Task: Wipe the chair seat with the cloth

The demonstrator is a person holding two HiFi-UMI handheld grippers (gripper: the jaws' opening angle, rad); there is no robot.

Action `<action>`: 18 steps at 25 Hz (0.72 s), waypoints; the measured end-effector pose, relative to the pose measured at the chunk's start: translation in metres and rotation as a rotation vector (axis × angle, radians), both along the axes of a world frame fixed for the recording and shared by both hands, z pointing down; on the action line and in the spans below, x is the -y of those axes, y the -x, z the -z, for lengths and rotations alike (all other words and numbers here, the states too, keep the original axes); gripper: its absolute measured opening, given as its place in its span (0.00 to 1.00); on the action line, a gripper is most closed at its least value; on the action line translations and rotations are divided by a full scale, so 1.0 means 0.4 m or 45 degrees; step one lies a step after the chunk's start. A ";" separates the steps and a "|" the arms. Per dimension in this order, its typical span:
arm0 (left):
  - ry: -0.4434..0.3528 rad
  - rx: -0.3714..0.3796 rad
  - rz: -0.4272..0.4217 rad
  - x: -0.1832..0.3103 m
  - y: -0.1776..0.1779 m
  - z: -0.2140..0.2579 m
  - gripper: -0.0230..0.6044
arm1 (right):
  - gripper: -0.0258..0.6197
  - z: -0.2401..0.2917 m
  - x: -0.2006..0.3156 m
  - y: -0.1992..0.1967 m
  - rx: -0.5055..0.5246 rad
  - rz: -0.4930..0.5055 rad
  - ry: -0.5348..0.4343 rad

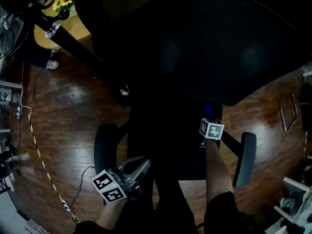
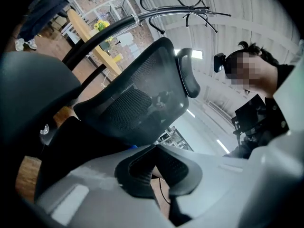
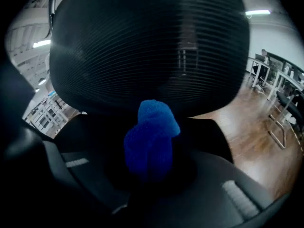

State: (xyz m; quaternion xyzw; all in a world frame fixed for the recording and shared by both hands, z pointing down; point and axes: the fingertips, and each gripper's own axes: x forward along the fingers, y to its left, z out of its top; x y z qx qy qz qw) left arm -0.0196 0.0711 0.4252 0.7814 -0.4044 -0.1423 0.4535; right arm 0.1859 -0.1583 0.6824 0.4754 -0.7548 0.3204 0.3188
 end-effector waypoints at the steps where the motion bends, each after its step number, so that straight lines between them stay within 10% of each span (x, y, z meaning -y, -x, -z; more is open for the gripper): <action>1: -0.002 -0.001 -0.019 0.006 -0.007 -0.002 0.02 | 0.09 0.007 -0.001 -0.050 -0.022 -0.031 -0.006; 12: -0.009 -0.001 -0.103 0.021 -0.078 0.015 0.02 | 0.09 0.047 -0.001 -0.202 -0.001 -0.081 -0.037; 18: -0.031 -0.023 -0.051 -0.002 -0.044 0.029 0.02 | 0.09 0.108 -0.027 -0.034 0.098 0.050 -0.087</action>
